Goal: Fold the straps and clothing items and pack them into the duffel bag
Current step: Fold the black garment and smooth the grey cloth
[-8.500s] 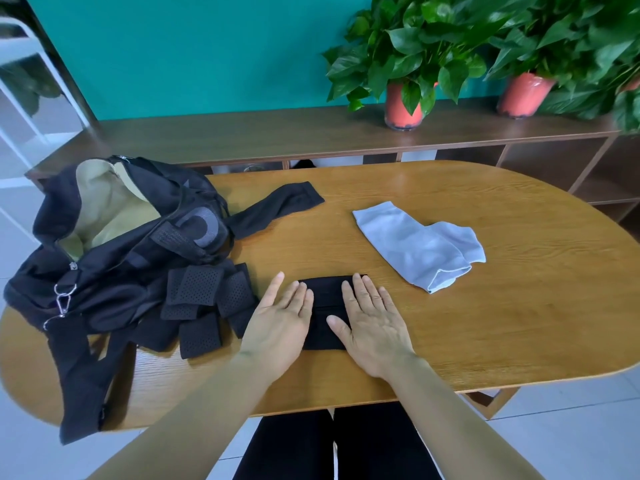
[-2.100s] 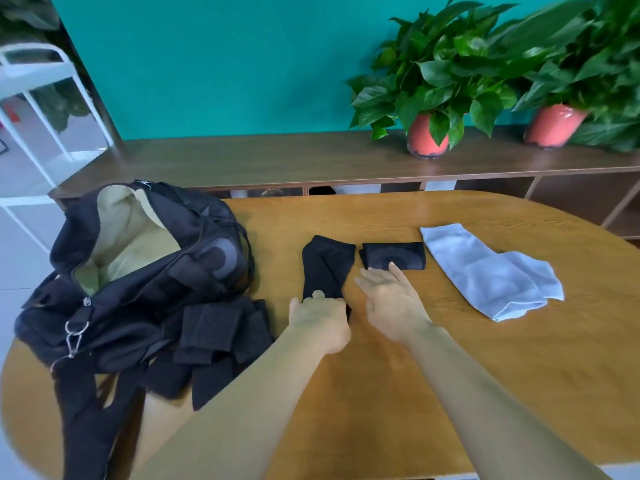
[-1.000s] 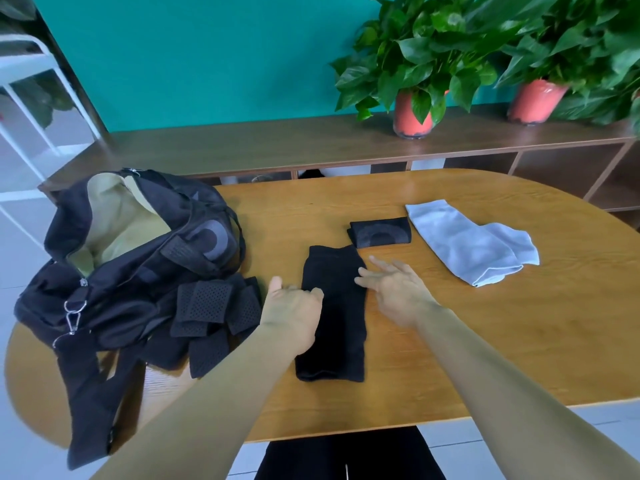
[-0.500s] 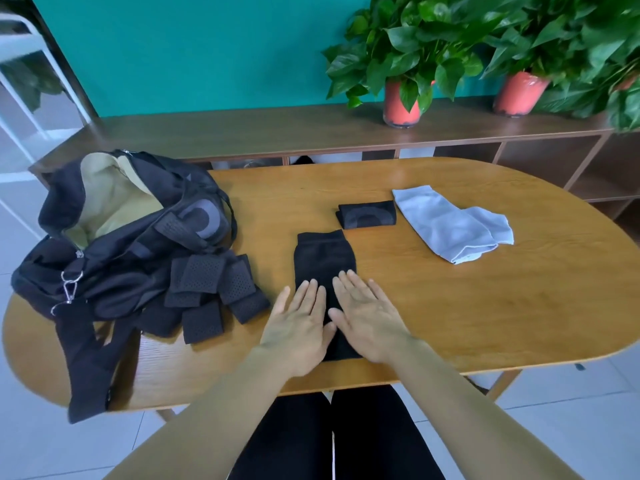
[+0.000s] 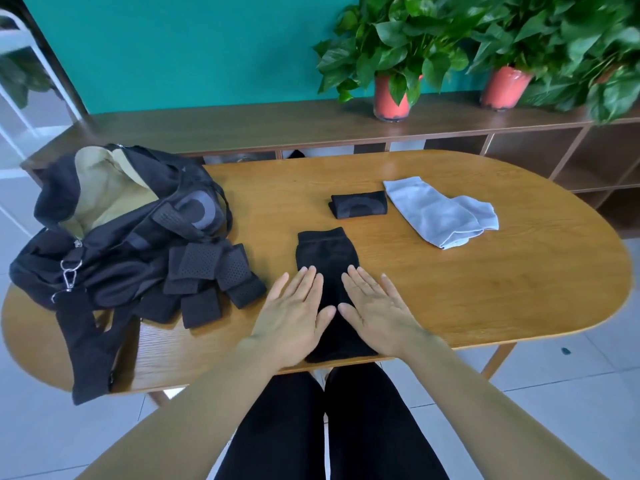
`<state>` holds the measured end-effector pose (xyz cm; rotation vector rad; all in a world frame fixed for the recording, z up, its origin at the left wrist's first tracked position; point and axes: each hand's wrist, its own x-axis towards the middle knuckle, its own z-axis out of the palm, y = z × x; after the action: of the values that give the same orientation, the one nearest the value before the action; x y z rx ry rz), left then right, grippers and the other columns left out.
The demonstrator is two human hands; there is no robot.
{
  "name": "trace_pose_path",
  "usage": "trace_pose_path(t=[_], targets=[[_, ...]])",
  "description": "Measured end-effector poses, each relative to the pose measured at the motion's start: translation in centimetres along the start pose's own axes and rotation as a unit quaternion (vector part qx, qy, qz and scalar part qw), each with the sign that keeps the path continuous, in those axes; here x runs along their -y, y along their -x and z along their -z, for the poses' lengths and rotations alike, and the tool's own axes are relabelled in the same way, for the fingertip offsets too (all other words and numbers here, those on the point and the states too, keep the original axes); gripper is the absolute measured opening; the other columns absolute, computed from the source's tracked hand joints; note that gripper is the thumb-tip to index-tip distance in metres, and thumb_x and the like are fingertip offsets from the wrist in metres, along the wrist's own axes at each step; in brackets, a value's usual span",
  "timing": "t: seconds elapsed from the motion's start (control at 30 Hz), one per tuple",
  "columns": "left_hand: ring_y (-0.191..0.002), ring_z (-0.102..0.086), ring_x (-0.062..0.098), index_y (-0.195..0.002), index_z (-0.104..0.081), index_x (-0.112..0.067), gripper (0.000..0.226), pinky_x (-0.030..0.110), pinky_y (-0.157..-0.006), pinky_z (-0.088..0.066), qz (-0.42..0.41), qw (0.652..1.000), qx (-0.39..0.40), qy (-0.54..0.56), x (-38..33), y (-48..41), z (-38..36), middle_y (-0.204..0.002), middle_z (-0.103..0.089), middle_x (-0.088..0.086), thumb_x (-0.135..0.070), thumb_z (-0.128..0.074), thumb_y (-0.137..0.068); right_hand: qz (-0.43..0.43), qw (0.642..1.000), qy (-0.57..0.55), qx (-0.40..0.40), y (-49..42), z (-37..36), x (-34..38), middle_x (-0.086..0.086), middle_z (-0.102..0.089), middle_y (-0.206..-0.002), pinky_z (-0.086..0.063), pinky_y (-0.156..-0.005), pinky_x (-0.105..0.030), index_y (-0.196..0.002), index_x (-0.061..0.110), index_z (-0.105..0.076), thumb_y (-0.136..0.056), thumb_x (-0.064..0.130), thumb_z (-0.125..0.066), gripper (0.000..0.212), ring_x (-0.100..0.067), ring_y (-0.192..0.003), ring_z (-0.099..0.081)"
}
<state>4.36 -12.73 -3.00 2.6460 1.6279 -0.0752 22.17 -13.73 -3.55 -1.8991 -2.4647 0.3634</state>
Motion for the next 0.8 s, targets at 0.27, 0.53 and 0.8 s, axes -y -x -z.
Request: trace_pose_path(t=[0.27,0.53,0.8], targets=[[-0.145,0.018,0.019,-0.150,0.011,-0.007,0.064,0.037,-0.118,0.013,0.054,0.998,0.021,-0.037,1.2,-6.7,1.0,-0.159,0.015,0.009,-0.043,-0.012,-0.102,-0.035,0.999,0.029,-0.026,-6.1,2.1,-0.6,-0.001,0.011,-0.159,0.009,-0.118,-0.038,-0.152,0.014,0.003,-0.103,0.035,-0.018,0.057,-0.013,-0.145,0.015],[-0.144,0.022,0.018,-0.148,0.017,-0.007,0.071,0.041,-0.117,0.016,0.068,0.994,0.071,-0.049,1.9,-8.1,-1.3,-0.157,0.020,0.008,-0.053,0.004,-0.096,-0.040,0.998,0.055,0.006,-8.1,0.1,-2.3,0.003,0.019,-0.157,0.010,-0.118,-0.041,-0.150,0.017,0.011,-0.101,0.046,-0.006,0.060,-0.011,-0.143,0.019],[-0.144,0.022,0.020,-0.148,0.016,-0.005,0.076,0.041,-0.113,0.024,0.087,0.990,0.073,-0.084,2.0,-7.6,-0.9,-0.158,0.018,0.011,-0.057,0.006,-0.094,-0.057,0.995,0.075,0.017,-7.9,0.2,-2.5,0.000,0.018,-0.157,0.012,-0.117,-0.043,-0.149,0.015,0.013,-0.099,0.049,-0.004,0.063,-0.013,-0.142,0.022]])
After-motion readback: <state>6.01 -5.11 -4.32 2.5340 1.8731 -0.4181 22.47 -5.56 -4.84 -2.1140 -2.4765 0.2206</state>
